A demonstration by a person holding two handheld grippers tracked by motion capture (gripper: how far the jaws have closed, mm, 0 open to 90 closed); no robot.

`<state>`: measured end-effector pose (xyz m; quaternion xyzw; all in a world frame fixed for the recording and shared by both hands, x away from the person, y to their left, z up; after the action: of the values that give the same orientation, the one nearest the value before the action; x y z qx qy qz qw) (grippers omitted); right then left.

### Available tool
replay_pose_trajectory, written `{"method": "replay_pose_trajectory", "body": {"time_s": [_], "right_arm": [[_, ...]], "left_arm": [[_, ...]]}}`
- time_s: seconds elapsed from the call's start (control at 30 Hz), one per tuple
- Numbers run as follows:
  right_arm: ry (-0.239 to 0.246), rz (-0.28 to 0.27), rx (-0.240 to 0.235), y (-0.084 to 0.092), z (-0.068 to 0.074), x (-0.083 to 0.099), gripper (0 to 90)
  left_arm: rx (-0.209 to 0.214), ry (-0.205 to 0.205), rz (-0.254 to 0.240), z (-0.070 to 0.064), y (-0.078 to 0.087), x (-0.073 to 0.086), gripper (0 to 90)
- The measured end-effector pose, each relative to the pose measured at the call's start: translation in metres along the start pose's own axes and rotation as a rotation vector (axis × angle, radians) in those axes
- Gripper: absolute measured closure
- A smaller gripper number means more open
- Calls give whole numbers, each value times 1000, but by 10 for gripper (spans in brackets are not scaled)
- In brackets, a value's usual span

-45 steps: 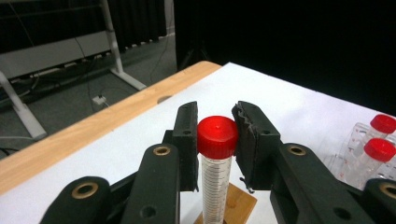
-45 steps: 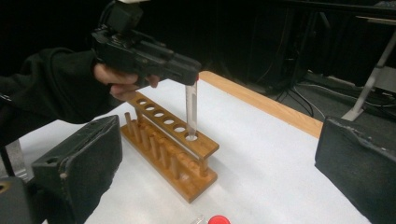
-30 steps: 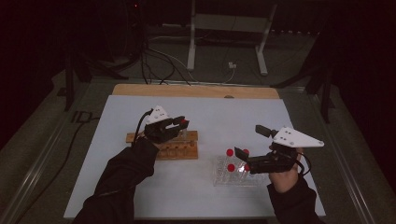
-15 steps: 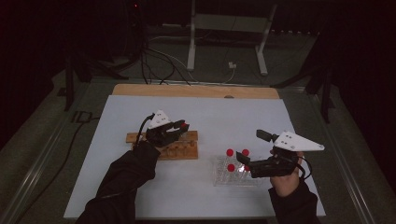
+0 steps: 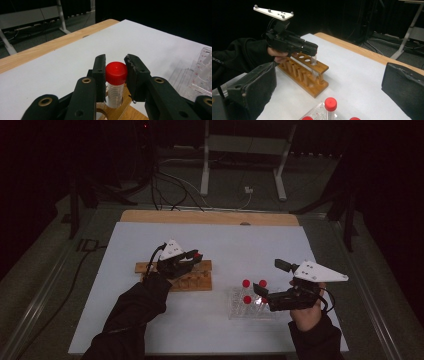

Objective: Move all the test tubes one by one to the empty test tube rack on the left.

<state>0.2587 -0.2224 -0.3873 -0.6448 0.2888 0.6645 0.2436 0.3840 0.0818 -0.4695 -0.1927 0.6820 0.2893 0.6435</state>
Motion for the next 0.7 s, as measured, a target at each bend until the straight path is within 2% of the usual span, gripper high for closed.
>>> {"method": "replay_pose_trajectory", "body": {"time_s": [0.1,0.2,0.27,0.47,0.57,0.63,0.67,0.7], "right_arm": [[-2,-4,-4,1,0,-1,0],[-7,-6,-9,1,-1,-4,0],[-13,-5,-12,2,-3,-6,0],[-24,-11,-17,4,-8,-13,0],[-24,1,-16,4,-10,-13,0],[-24,10,-16,5,-12,-11,0],[-27,20,-14,5,-13,-9,0],[-27,20,-14,5,-13,-9,0]], "left_arm": [[9,10,10,2,0,-1,711],[3,-1,4,1,3,-2,667],[-4,-4,-5,1,6,-6,565],[19,-1,-24,0,22,-24,317],[43,9,-13,-3,30,-30,176],[64,17,-3,-5,36,-32,142],[70,17,5,-7,40,-32,67],[90,25,7,-8,43,-32,67]]}}
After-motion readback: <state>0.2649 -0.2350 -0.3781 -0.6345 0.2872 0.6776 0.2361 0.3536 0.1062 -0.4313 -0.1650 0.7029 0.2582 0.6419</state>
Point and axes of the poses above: each handheld gripper's, and its own axes: y roughly backward along the jaws, x roughly out of its underside, z roughly to its left, the point moved 3 cm from there along -y, roughly forward along the jaws, and after that the axes turned 12 degrees about -z, right-handed, at the moved point
